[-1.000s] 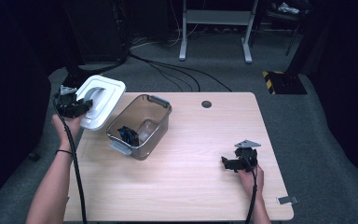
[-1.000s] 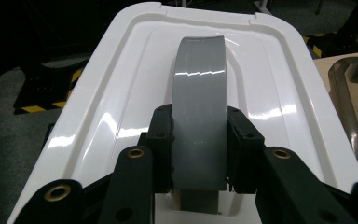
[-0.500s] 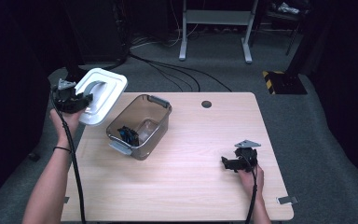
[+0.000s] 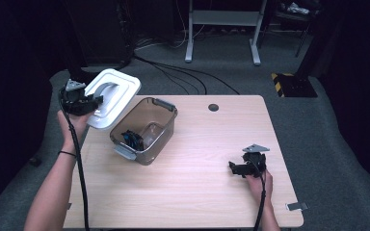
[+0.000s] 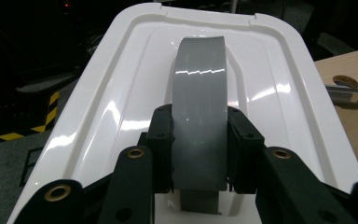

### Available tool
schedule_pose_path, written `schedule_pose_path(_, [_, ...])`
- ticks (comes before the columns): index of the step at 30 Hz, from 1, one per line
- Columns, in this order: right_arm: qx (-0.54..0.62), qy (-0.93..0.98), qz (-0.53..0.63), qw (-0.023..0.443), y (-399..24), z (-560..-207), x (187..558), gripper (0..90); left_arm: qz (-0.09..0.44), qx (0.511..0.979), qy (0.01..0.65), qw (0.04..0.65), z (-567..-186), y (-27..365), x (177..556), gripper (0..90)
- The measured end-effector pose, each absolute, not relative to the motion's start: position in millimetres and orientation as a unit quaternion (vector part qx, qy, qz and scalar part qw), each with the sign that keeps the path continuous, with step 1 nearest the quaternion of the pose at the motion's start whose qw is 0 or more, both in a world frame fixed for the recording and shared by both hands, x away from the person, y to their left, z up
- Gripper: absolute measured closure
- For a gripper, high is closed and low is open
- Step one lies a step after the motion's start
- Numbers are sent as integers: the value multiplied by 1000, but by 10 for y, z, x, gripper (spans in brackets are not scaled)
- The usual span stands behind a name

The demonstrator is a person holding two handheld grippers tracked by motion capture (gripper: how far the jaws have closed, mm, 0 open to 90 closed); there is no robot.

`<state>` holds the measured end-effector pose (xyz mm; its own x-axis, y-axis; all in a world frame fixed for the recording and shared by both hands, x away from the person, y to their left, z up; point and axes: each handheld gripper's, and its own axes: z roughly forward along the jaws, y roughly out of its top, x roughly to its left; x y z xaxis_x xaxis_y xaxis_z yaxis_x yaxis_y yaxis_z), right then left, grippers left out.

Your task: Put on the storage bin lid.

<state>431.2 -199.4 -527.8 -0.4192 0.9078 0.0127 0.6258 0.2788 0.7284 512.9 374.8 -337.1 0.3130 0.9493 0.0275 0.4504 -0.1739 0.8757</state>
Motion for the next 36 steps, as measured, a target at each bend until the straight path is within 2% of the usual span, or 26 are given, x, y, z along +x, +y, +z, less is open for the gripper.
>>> schedule_pose_path(21, [497, 772, 337, 209, -1992, -5278, 4311, 63, 262, 732, 473, 414, -3249, 3366, 5042, 672])
schedule_pose_path(36, [497, 772, 337, 209, -1993, -5278, 4312, 63, 214, 763, 471, 388, -3403, 3028, 5071, 672])
